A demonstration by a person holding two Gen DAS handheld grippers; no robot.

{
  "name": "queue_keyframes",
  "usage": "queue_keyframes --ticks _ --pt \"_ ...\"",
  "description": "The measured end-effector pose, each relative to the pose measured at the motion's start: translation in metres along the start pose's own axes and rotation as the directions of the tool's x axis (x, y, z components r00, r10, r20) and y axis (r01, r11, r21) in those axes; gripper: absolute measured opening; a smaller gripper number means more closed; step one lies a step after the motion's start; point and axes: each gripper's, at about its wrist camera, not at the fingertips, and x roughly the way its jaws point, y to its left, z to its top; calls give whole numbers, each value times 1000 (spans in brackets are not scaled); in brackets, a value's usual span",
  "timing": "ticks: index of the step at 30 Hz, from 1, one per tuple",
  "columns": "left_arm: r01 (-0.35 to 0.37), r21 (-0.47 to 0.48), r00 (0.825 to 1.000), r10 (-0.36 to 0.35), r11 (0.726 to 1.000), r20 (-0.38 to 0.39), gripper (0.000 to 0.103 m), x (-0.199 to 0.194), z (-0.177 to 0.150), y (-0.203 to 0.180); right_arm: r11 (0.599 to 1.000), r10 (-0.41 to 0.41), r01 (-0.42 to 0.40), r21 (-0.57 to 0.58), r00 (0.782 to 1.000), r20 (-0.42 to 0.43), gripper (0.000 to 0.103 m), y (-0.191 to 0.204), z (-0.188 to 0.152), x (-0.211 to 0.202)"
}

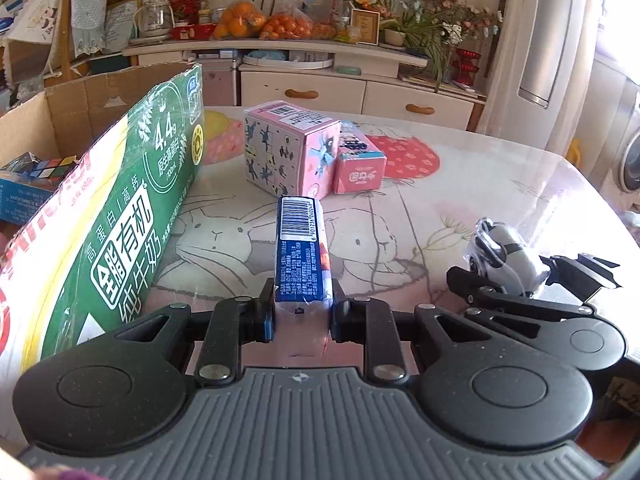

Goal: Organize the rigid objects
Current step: 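Carry the carton and white toy into the cardboard box and open both grippers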

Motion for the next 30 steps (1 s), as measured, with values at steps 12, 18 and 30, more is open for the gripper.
queue_keyframes --ticks 12,18,30 --pt "44 52 998 -46 998 31 28 -17 -5 -1 1000 -7 8 29 1000 -31 54 8 -14 -25" --pt "61 88 996 -66 994 60 28 -26 -5 -1 998 2 0 65 999 -36 54 8 -16 -36" --pt "70 129 991 -84 989 104 28 -45 -2 -3 997 0 3 75 999 -33 54 14 -18 -57"
